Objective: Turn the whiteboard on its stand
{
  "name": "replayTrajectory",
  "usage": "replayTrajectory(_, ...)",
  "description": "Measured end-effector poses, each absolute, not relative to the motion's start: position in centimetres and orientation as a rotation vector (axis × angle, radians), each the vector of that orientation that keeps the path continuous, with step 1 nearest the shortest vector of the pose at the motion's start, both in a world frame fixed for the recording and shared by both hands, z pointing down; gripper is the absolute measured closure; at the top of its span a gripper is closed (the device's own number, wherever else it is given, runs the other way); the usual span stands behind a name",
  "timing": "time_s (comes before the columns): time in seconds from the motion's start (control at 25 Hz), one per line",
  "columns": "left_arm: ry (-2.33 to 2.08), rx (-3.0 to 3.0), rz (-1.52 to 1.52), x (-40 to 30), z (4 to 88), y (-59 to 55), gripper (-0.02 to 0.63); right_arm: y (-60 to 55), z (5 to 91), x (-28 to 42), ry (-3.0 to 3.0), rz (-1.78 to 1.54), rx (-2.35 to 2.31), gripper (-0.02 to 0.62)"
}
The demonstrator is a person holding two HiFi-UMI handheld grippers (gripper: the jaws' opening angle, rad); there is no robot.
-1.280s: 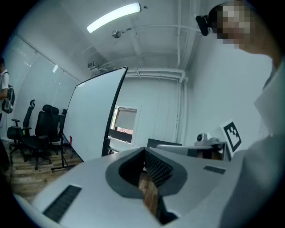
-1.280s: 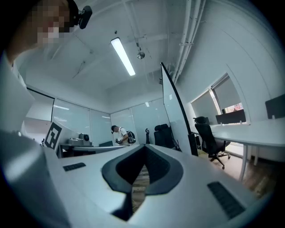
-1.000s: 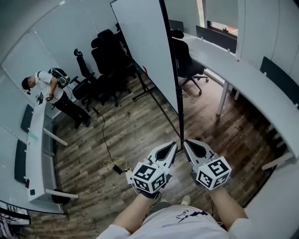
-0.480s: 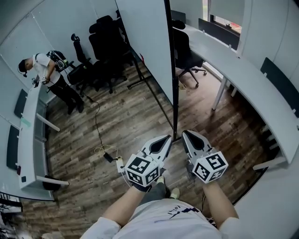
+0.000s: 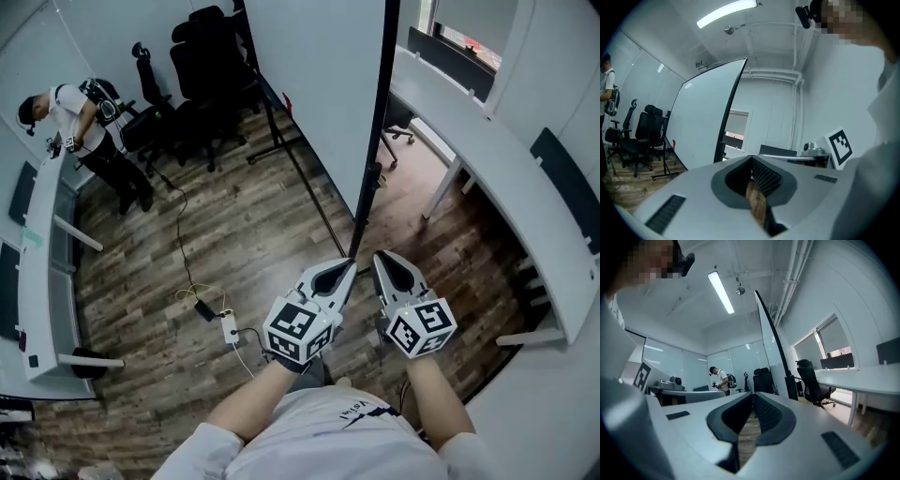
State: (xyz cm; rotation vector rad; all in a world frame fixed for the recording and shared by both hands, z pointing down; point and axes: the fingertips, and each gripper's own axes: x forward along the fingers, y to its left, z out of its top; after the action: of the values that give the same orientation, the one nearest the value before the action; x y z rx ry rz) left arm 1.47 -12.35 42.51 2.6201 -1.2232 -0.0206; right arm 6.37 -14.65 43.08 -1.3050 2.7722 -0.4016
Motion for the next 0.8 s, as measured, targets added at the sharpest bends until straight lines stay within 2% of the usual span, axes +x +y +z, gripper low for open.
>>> replayTrajectory(0.08,-1.2,2.634,-0.015,0.8,43.0,-14.6,0.594,-17.4,44.1,5.8,2.759,-0.403,-1.358,0.56)
replayTrajectory(0.12,-1.186,2.637,-0.012,0.5,43.3,-15.7,0.594,-18.7,44.6,5.6,2.753,-0.411,-1.38,0.508)
replayTrajectory(0.16,-1.172,2.638,-0.01,0.2,43.7,-16.8,0.594,-20.0,45.2,5.4,2.749,-0.42,-1.404,0.49)
replayTrajectory(0.8,-1.079,2.623,0.061,-2.2,47.9,-27.5,0.594,-35.2,54.3,6.3,2.759,-0.405,-1.733,0.379)
